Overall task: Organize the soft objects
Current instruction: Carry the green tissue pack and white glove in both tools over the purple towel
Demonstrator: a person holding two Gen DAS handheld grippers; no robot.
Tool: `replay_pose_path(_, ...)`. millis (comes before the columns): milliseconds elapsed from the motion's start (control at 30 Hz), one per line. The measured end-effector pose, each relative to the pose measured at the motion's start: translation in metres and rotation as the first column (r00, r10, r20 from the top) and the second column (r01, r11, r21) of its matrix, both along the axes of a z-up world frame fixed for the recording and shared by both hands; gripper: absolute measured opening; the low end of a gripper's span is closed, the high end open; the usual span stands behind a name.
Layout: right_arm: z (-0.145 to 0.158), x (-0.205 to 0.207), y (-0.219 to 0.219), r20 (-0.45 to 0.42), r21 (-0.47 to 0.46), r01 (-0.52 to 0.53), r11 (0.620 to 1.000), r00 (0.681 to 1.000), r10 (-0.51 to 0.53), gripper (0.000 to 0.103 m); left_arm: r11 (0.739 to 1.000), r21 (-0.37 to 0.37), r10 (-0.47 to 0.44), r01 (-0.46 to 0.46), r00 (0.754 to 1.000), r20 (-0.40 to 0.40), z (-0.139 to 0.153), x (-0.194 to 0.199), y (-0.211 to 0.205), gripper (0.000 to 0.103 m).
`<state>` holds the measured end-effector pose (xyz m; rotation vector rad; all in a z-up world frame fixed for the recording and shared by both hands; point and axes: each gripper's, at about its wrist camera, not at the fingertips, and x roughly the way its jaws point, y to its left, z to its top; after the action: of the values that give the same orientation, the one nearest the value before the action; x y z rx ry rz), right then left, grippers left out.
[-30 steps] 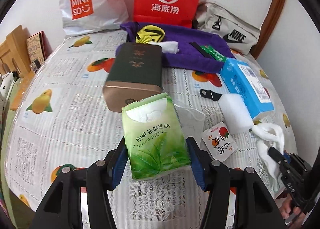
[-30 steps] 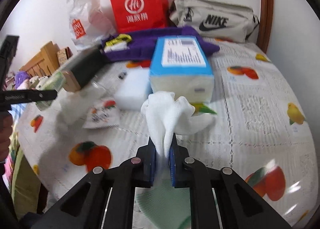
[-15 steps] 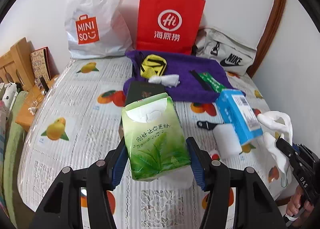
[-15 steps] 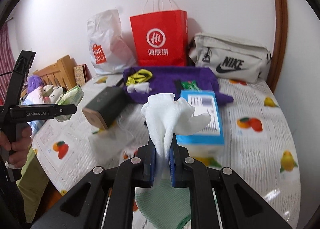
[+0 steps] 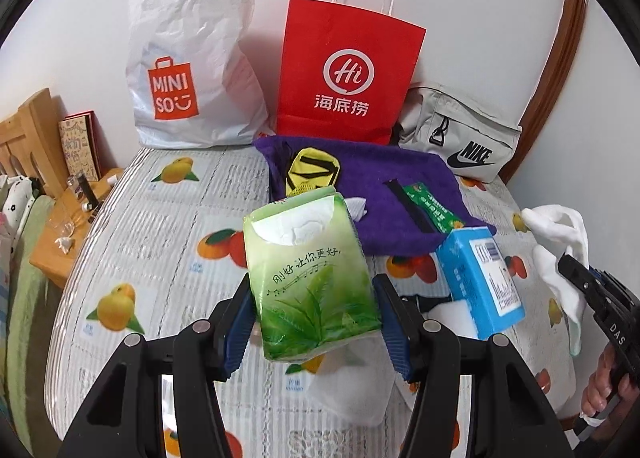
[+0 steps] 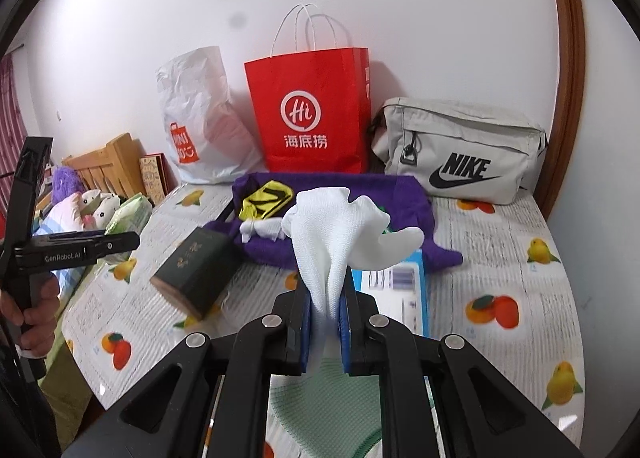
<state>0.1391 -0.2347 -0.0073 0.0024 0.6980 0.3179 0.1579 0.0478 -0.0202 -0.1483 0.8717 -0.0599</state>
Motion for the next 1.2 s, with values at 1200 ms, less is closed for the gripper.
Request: replay_pose_path(1200,-0.078,0.233,0.057,-0.228,0.064,-0.122,0.990,0.965,0.133,0.013,0.999,-0.025,-0.035,0.032,0.990,-0.134,-0.061,0.178,-0.017,0.056)
